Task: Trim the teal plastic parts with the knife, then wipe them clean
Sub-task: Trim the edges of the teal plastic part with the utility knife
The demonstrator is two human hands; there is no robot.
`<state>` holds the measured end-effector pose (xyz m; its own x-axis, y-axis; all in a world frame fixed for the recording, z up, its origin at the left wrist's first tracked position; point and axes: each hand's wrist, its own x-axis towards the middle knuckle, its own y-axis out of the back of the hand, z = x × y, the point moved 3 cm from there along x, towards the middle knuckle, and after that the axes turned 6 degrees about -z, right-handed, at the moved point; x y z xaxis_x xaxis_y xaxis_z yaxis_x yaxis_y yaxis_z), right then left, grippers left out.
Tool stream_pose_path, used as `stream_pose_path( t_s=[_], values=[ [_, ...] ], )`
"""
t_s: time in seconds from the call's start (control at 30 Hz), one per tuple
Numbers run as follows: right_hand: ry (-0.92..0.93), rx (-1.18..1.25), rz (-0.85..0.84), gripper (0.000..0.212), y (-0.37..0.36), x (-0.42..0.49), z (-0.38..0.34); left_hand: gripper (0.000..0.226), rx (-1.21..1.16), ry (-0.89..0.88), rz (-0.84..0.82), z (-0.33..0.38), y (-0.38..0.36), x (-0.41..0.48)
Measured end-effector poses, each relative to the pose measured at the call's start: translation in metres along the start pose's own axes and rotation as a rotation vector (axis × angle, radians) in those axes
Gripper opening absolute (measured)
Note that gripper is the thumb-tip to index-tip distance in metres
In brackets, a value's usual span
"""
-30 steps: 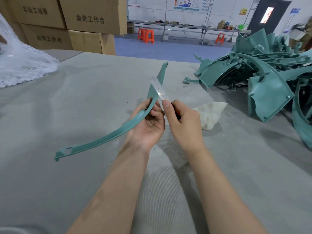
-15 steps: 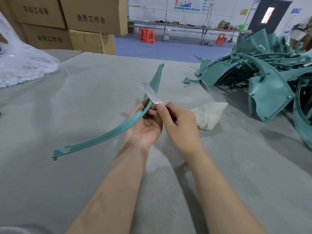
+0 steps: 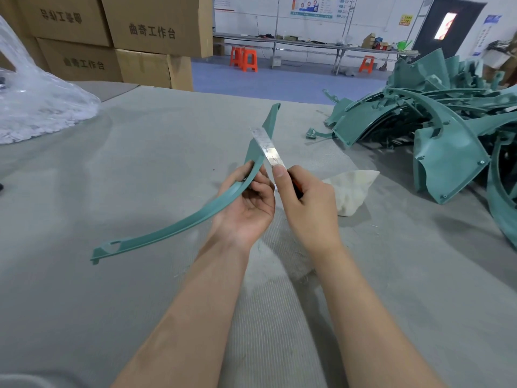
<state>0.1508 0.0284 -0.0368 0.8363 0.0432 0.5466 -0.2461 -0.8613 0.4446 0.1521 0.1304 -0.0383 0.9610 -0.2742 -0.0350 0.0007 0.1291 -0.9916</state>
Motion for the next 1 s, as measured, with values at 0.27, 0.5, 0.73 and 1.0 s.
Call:
stream_pose_path(
  t_s=[0.27, 0.5, 0.73, 1.0],
  values=[
    [0.012, 0.023, -0.032, 0.042, 0.0003, -0.0007, 0.0007, 0.01, -0.007, -0.006, 0.005, -0.0005, 0.0004, -0.0004],
    [0.019, 0.035, -0.052, 0.042, 0.0, -0.0006, -0.0001, 0.005, -0.023, -0.006, 0.004, -0.0008, -0.0019, -0.0009],
    [0.034, 0.038, -0.072, 0.042, -0.001, -0.0011, -0.0012, 0.007, -0.023, -0.016, 0.012, 0.001, -0.0023, -0.0005],
    [0.043, -0.019, -0.139, 0.042, -0.007, -0.0026, -0.0043, 0.022, -0.011, -0.037, 0.045, 0.008, 0.0051, 0.0033]
  ],
)
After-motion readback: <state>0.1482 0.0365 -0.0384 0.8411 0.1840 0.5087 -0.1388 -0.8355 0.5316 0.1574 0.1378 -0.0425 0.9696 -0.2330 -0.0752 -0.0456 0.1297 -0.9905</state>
